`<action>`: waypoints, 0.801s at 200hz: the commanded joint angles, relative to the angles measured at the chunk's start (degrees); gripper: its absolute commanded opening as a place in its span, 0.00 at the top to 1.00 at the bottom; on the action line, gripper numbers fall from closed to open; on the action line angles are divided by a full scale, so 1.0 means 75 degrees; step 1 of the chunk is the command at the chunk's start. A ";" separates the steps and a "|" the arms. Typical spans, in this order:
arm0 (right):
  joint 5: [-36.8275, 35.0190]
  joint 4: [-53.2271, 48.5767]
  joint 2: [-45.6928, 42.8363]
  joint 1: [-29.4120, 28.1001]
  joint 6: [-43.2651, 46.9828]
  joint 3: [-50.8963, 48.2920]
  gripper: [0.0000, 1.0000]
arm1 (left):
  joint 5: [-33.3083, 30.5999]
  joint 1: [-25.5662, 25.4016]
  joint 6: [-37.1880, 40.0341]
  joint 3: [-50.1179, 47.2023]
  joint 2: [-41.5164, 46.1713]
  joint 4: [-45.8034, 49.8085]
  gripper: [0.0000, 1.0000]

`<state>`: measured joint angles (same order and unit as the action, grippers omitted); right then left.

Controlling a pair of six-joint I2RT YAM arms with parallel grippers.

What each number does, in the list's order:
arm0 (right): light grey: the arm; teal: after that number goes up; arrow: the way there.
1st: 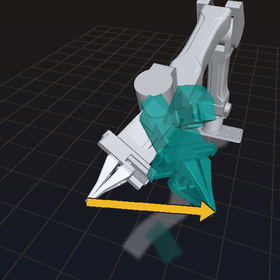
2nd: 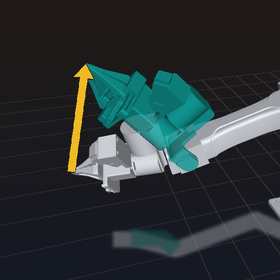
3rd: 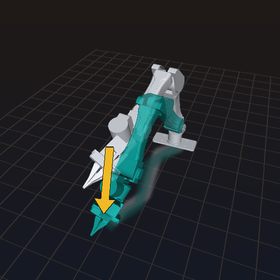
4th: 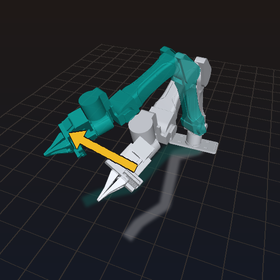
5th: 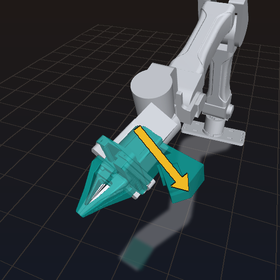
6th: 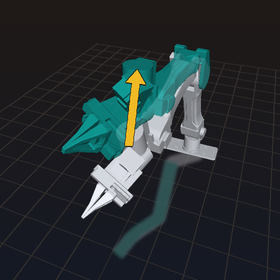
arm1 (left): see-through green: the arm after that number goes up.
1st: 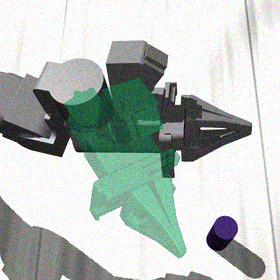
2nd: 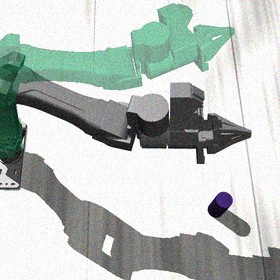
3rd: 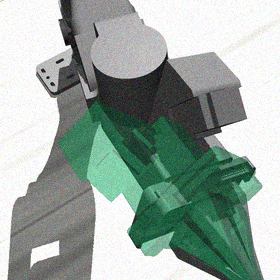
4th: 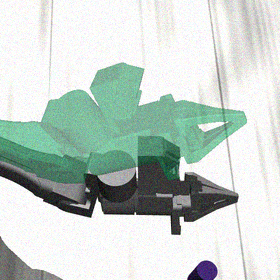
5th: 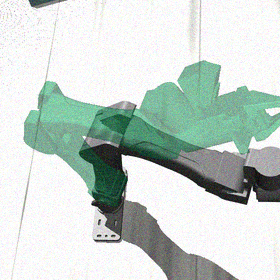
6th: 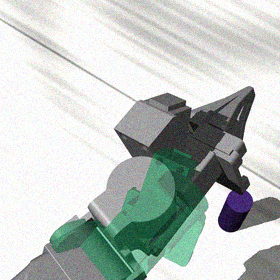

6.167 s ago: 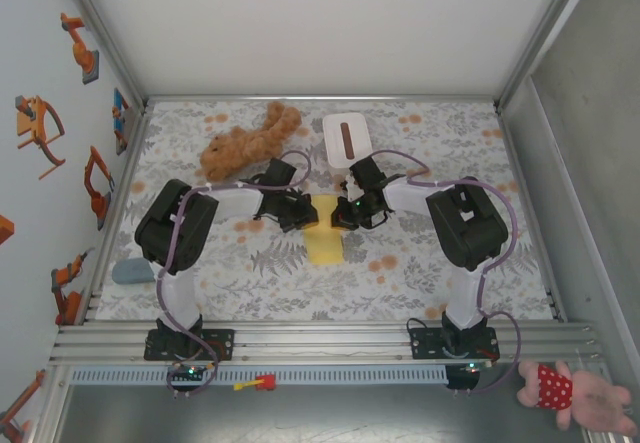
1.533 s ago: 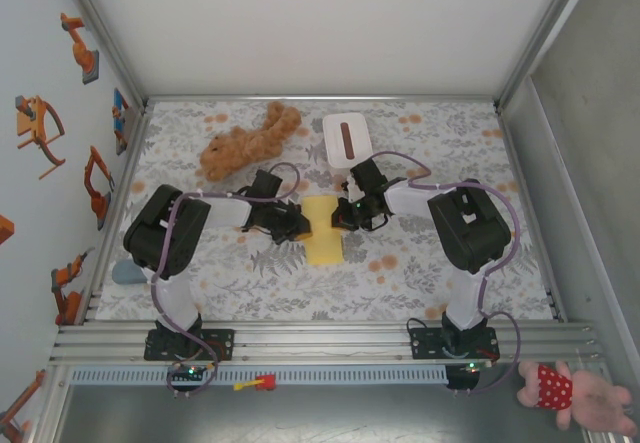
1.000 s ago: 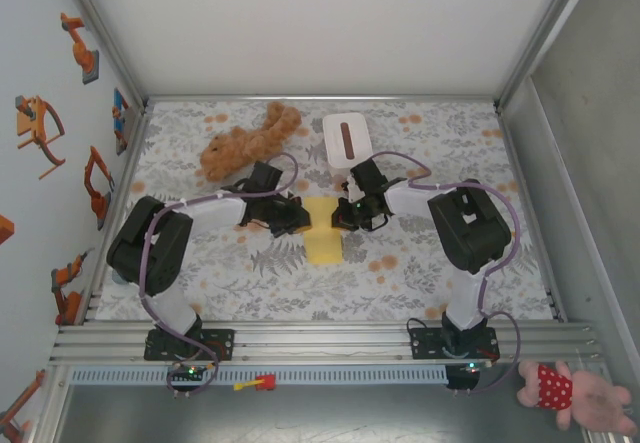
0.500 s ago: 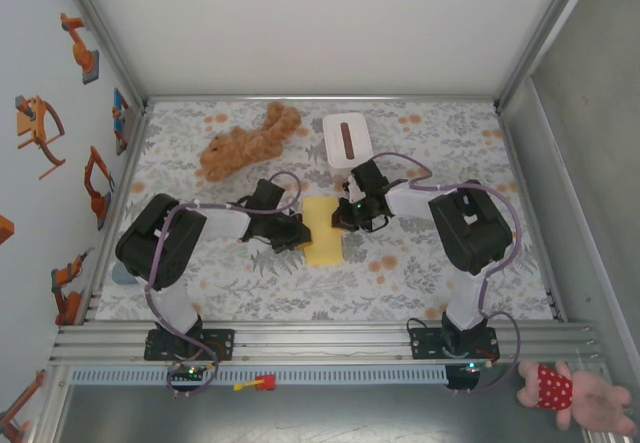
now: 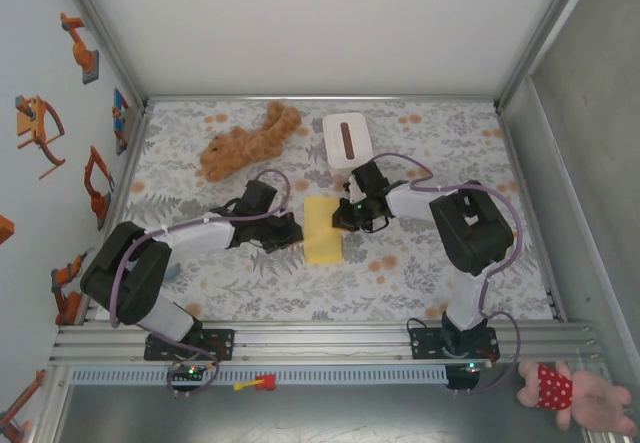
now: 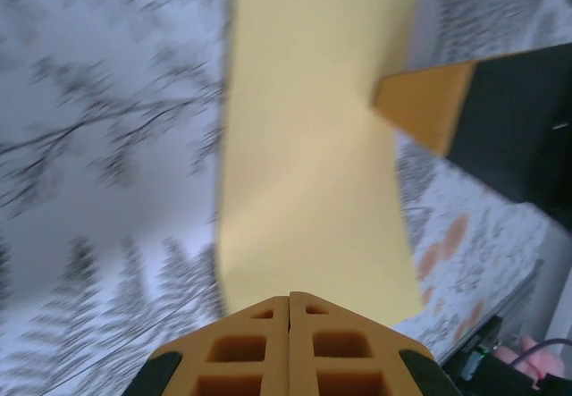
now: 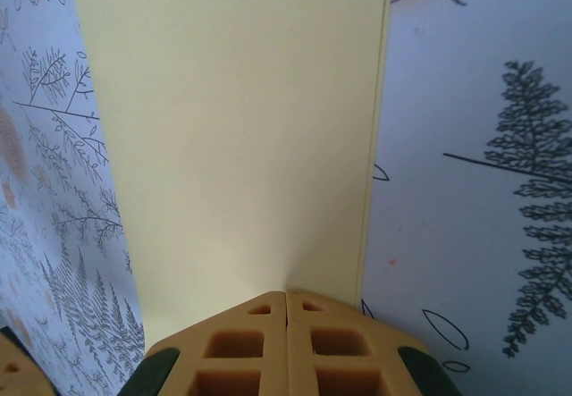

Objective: Fold a paper plane with a square sheet of paper (pick it up from the middle)
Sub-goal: First fold the square sheet of paper in half at the center of the table.

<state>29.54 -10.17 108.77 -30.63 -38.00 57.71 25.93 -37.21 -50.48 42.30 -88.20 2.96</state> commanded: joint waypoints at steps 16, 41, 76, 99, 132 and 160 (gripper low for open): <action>-0.2252 -0.1772 0.0819 0.0112 -0.0113 -0.0746 1.00 | 0.0249 -0.0208 -0.0309 0.0617 -0.0987 -0.0589 0.98; -0.2253 -0.1772 0.0796 0.0112 -0.0102 -0.0755 1.00 | 0.0199 -0.0328 -0.0303 0.0816 -0.1365 -0.0554 0.98; -0.2264 -0.1737 0.0822 0.0112 -0.0113 -0.0799 1.00 | 0.0269 -0.0394 -0.0319 0.0734 -0.1634 -0.0690 0.99; -0.2274 -0.1748 0.0817 0.0120 -0.0125 -0.0817 1.00 | 0.0291 -0.0433 -0.0436 0.0365 -0.1704 -0.0982 0.99; -0.2297 -0.1774 0.0847 0.0112 -0.0102 -0.0805 1.00 | 0.0456 -0.0443 -0.0372 0.0025 -0.1605 -0.1082 1.00; -0.2339 -0.1786 0.0872 0.0110 -0.0112 -0.0776 1.00 | 0.0462 -0.0447 -0.0184 -0.0487 -0.1329 -0.1060 1.00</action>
<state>29.43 -9.58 108.55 -30.63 -38.61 57.30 28.36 -40.16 -52.75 42.50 -99.85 -7.29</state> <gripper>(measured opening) 0.049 0.042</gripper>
